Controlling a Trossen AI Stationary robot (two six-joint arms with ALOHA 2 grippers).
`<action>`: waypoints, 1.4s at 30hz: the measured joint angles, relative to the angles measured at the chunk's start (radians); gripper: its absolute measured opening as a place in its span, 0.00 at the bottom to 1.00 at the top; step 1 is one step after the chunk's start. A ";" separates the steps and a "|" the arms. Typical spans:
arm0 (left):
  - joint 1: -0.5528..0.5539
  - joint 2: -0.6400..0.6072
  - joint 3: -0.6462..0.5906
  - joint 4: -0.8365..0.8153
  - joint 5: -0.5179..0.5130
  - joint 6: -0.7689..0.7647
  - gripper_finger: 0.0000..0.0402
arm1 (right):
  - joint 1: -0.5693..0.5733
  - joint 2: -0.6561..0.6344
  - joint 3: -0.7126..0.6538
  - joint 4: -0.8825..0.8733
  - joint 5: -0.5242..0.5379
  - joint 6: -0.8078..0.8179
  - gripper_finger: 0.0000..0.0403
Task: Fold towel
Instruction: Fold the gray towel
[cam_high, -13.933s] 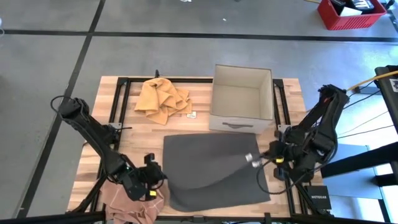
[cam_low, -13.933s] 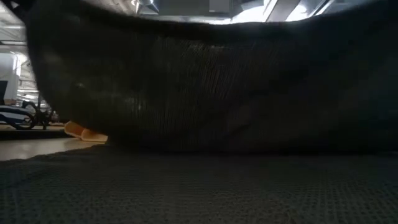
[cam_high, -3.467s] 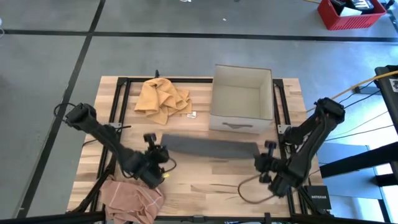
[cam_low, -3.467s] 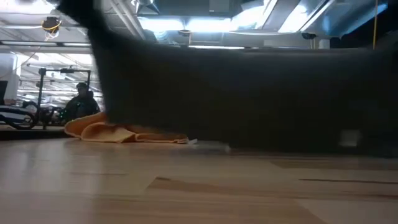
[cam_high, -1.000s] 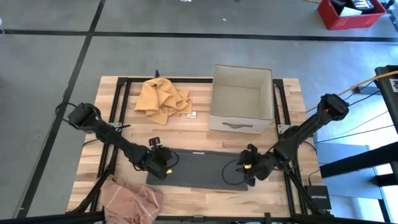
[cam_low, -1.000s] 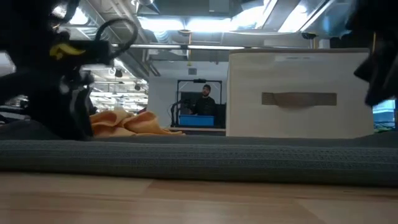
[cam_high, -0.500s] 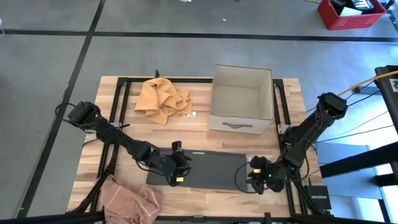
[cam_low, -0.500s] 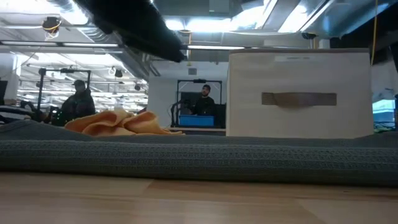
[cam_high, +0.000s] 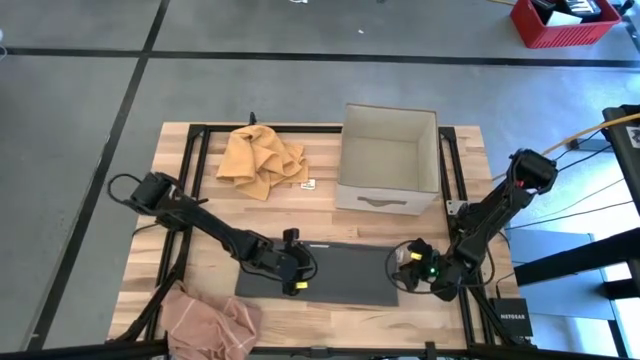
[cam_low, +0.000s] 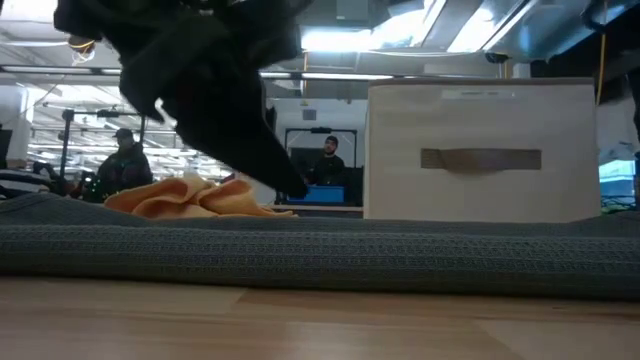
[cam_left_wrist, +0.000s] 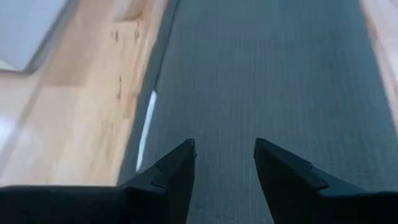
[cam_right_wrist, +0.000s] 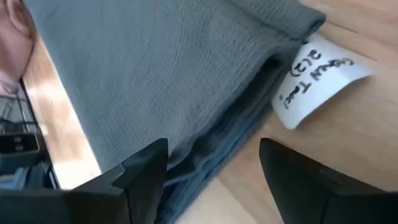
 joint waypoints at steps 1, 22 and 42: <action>0.000 0.003 0.000 -0.001 0.000 0.000 0.40 | 0.000 0.011 -0.003 0.016 0.003 0.010 0.64; 0.017 0.005 0.000 0.094 0.000 0.018 0.40 | -0.059 0.187 -0.002 0.226 0.123 -0.029 0.40; 0.071 0.283 0.268 0.239 0.023 0.155 0.40 | -0.058 0.188 -0.004 0.253 0.205 -0.101 0.03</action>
